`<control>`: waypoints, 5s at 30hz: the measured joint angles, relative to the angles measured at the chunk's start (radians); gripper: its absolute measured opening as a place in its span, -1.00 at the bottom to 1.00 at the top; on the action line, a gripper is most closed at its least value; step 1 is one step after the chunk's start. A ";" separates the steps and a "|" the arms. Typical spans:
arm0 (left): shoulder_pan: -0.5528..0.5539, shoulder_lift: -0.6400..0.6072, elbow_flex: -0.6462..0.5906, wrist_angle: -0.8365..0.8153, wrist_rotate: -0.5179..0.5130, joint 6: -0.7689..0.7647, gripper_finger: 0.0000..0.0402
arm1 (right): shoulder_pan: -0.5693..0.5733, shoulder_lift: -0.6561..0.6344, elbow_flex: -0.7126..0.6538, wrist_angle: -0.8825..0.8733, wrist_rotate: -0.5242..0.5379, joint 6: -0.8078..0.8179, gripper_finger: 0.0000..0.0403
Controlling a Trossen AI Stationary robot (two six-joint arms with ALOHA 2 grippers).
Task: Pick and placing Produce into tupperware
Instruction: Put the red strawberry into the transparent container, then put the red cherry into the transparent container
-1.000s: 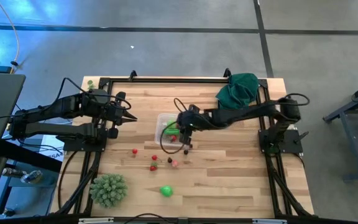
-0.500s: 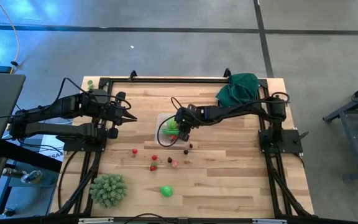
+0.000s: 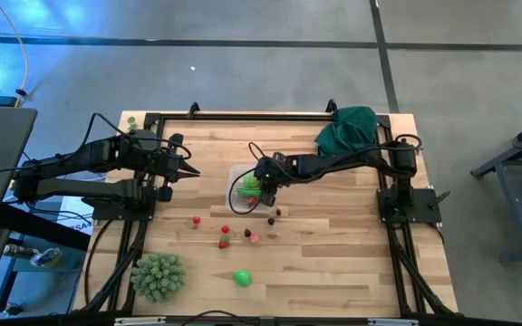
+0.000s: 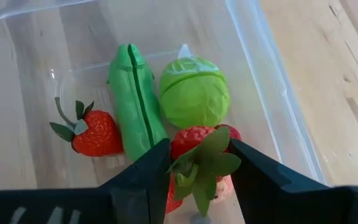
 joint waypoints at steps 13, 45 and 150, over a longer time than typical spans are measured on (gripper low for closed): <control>0.000 0.000 0.000 0.000 0.000 0.000 -0.91 | 0.000 0.000 0.000 0.001 0.009 -0.017 -0.01; 0.000 0.000 0.000 0.000 0.000 0.000 -0.91 | 0.152 -0.328 -0.252 0.194 0.183 -0.063 -0.01; 0.000 0.000 0.000 0.000 0.000 0.000 -0.91 | 0.313 -0.033 -0.719 1.032 0.235 0.142 -0.18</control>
